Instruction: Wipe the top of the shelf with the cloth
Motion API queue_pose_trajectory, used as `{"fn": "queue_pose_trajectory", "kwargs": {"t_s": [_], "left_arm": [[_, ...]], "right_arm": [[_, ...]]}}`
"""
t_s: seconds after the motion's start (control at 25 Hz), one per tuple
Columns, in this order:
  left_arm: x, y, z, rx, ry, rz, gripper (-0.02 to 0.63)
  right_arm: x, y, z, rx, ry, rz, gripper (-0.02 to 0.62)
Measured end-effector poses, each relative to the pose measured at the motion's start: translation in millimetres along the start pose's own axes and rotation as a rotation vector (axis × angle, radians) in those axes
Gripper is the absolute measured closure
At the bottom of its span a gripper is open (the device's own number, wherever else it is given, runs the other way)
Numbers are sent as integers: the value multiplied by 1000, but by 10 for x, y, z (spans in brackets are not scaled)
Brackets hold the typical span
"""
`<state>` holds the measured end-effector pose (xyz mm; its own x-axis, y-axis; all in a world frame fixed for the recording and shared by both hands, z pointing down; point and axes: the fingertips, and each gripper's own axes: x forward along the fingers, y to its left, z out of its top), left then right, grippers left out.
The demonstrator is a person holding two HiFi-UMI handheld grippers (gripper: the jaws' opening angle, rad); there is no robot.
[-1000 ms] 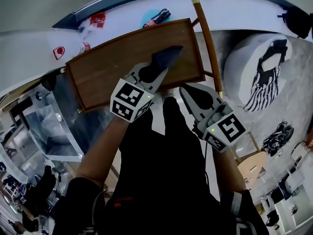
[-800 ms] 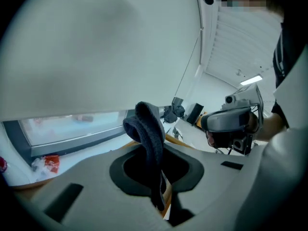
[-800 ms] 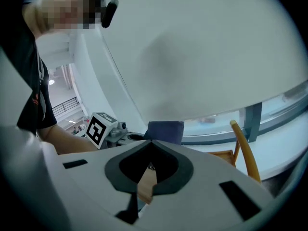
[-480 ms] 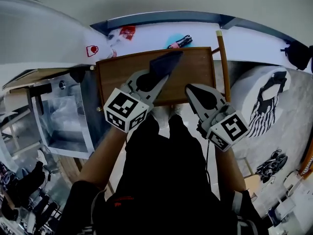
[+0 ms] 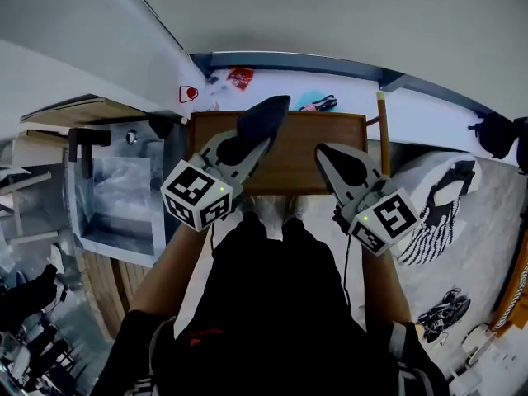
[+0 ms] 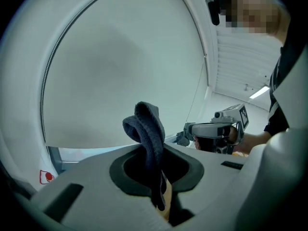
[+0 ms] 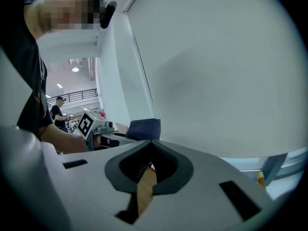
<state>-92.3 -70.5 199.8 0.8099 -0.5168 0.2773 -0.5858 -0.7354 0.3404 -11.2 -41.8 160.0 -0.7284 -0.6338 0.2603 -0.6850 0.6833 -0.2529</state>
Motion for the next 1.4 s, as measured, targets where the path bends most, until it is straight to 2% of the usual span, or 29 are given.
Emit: {"fn": "queue_pose_trajectory", "kwargs": {"t_s": [0.2,0.88,1.12,1.4], "left_arm": [[-338,70,236,-29,-57,8,549],[-1045,85,817,50,-183,28,549],[-1123,26,853,103,-183,36,549],[-1233,34,810,96,-190,44,549]], "right_arm": [[91,210,218,-48,-16,22,591],[278,663,617,-109,-62,67,591],[322,742,668,-125,-68,71,591],[380,845,671,-135,-60,79,591]]}}
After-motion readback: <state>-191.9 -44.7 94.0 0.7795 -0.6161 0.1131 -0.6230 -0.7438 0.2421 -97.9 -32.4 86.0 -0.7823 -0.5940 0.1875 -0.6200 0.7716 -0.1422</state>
